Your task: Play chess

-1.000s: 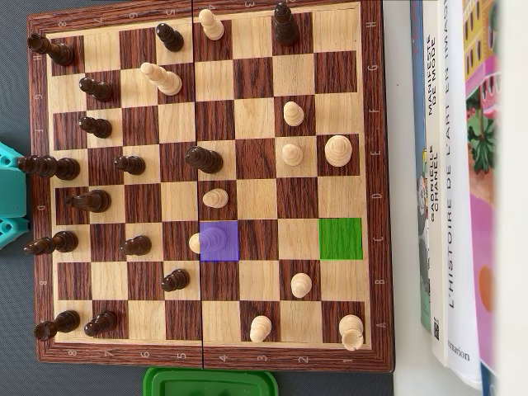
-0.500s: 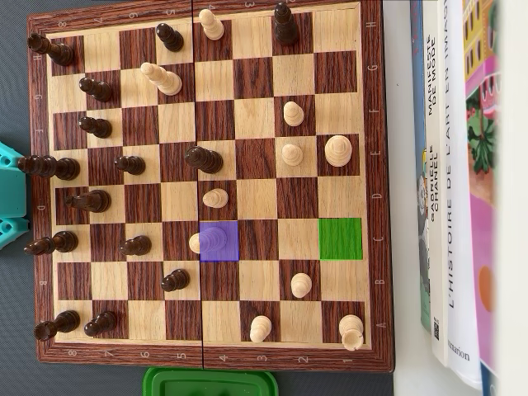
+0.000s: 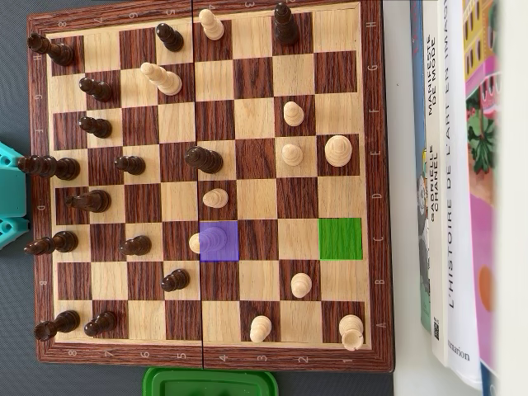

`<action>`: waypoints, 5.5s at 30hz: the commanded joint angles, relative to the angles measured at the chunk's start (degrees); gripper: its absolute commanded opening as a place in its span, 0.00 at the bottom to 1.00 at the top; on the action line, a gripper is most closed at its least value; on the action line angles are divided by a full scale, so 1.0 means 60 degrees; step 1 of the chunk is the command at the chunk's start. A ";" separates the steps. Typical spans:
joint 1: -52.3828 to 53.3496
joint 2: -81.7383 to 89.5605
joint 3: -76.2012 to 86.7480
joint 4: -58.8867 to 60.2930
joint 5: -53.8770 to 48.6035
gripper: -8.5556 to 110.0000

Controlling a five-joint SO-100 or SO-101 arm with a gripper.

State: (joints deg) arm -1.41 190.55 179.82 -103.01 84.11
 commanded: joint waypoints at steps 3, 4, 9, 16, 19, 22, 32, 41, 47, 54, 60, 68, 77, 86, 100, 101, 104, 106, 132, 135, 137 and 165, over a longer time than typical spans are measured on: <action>-0.0059 -0.1055 -0.1362 0.0205 -0.0190 0.20; -0.0059 -0.1377 -0.1743 0.0425 -0.0366 0.20; -0.0059 -0.2461 -0.3340 0.1948 -0.0791 0.20; 0.0015 -0.3413 -0.4863 0.4453 -0.0791 0.20; 0.0029 -0.3662 -0.5259 0.5493 -0.0791 0.20; 0.0278 -0.3853 -0.5684 0.6592 -0.0791 0.20; 0.0820 -0.5127 -0.7339 1.0415 -0.0791 0.20; 0.1274 -0.5991 -0.8628 1.4927 -0.0703 0.20; 0.1289 -0.6035 -0.9199 1.8398 -0.0688 0.20; 0.1289 -0.6270 -0.9434 2.2280 -0.0674 0.20; 0.1289 -0.7441 -1.0840 2.5298 -0.0688 0.20; 0.1611 -0.9199 -1.2598 2.8579 -0.0674 0.20; 0.1729 -1.1177 -1.3828 3.0762 -0.0659 0.20; 0.1465 -1.2612 -1.4033 3.0806 -0.0322 0.20; 0.1392 -1.4546 -1.4575 3.0308 -0.0352 0.20; 0.1392 -1.4766 -1.4678 3.0264 -0.0366 0.20; 0.1465 -1.5322 -1.5073 3.0337 -0.0366 0.20; 0.1655 -1.5513 -1.5234 3.0352 -0.0425 0.20; 0.1567 -1.6553 -1.5396 3.0264 -0.0146 0.20; 0.1523 -1.6553 -1.5410 3.0264 -0.0132 0.20; 0.1523 -1.6553 -1.5410 3.0264 -0.0132 0.20; 0.1699 -1.7476 -1.5850 3.0205 -0.0234 0.20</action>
State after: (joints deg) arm 8.09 85.17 87.01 78.75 82.88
